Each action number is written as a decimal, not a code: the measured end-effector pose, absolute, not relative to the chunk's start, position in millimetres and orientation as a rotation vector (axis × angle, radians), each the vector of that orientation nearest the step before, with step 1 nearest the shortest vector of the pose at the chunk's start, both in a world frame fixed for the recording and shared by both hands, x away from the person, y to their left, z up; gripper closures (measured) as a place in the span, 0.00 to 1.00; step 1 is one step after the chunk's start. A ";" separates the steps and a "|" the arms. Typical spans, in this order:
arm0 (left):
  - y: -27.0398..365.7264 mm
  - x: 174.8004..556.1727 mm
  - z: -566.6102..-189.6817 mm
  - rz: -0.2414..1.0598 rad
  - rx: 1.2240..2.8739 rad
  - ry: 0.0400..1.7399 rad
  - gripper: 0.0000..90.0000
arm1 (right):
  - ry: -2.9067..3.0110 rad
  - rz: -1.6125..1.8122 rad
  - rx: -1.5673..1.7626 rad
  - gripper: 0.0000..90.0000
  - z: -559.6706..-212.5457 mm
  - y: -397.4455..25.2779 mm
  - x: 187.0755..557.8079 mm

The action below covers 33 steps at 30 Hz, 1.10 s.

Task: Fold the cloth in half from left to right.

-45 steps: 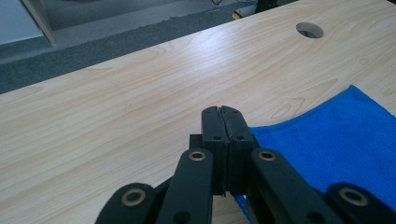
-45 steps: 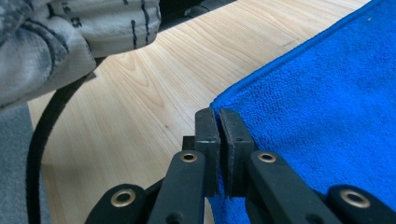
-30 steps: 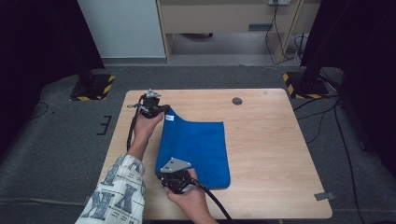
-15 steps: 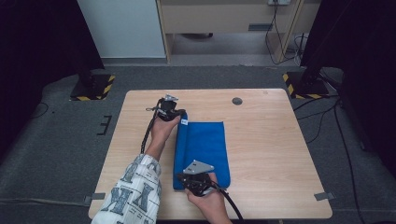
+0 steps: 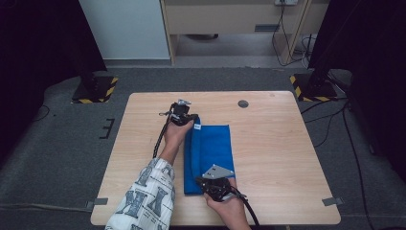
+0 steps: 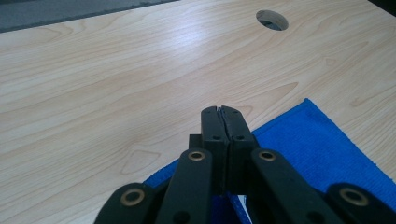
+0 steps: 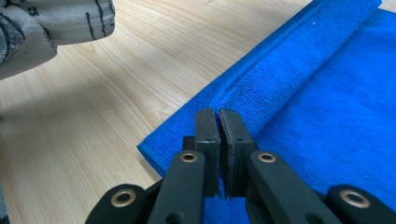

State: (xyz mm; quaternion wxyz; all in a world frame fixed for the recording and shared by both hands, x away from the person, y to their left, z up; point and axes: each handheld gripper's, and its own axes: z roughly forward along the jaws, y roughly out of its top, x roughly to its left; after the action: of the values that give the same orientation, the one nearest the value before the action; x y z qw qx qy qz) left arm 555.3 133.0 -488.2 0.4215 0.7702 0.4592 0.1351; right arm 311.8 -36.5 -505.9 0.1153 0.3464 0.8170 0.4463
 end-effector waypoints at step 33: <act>81.8 546.0 -472.3 0.349 1.939 1.077 0.99 | 2.362 1.277 1.072 0.97 -499.0 -87.2 310.6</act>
State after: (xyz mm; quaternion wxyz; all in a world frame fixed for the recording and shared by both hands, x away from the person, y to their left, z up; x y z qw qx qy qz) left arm 546.0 81.8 -472.3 0.4334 0.7783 0.4323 0.1400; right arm 310.6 -87.2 -499.0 0.1249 0.3680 0.8105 0.4383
